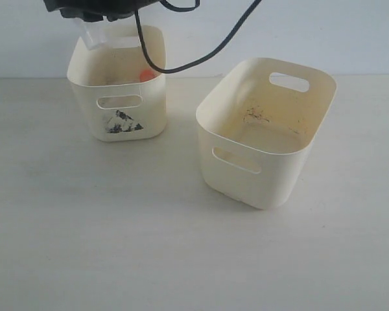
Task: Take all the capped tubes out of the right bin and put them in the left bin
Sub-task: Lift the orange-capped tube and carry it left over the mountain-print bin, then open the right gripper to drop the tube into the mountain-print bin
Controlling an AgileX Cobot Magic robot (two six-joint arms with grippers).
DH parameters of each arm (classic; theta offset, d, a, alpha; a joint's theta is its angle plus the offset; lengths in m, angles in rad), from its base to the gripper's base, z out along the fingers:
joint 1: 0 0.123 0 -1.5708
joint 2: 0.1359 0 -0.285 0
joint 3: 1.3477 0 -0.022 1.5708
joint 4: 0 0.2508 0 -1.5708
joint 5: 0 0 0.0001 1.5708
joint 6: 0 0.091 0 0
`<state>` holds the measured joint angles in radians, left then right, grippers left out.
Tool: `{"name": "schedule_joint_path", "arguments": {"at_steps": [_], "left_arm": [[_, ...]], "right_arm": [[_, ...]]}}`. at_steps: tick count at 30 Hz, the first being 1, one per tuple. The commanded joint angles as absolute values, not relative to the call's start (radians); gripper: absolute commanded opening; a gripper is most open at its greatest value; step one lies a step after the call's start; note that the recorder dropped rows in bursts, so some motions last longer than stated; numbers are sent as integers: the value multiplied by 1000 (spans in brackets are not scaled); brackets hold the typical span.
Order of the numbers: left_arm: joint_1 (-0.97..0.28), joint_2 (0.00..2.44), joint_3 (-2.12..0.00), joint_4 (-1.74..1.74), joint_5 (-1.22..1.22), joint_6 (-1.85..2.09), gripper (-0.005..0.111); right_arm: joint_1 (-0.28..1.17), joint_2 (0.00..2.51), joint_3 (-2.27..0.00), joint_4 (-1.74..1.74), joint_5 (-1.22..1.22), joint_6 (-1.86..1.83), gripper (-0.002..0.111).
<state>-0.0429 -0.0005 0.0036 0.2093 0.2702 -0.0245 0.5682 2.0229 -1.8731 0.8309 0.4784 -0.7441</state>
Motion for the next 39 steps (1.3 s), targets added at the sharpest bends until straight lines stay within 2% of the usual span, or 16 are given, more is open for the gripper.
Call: {"name": "schedule_joint_path", "arguments": {"at_steps": [1,2,3,5,6,9,11,13,15,17,20,27,34,36,37,39], "left_arm": [[-44,0,0,206,261,-38,4],[-44,0,0,206,261,-38,4],[-44,0,0,206,261,-38,4],[-44,0,0,206,261,-38,4],[-44,0,0,206,261,-38,4],[-44,0,0,206,261,-38,4],[-44,0,0,206,261,-38,4],[-44,0,0,206,261,-38,4],[-44,0,0,206,261,-38,4],[-44,0,0,206,261,-38,4],[-44,0,0,206,261,-38,4],[-44,0,0,206,261,-38,4],[-44,0,0,206,261,-38,4],[-44,0,0,206,261,-38,4],[-44,0,0,206,261,-38,4],[-44,0,0,206,261,-38,4]], "right_arm": [[567,2009,-1877,522,531,-396,0],[567,2003,-1877,412,542,-298,0],[567,1994,-1877,98,577,-20,0],[567,1975,-1877,-307,659,322,0],[567,1962,-1877,-391,737,407,0],[586,1917,-1877,-334,988,326,0],[649,1892,-1874,-158,1050,100,0],[759,1900,-1874,0,921,-97,0],[845,1937,-1874,-70,666,-175,0],[877,1987,-1874,-213,438,-152,0],[862,2082,-1898,-460,240,-56,0],[725,2322,-2143,-672,229,393,0],[708,2429,-2304,-683,385,576,1],[706,2436,-2305,-685,367,578,9],[706,2440,-2305,-685,365,578,17],[706,2445,-2305,-693,361,578,41]]}}
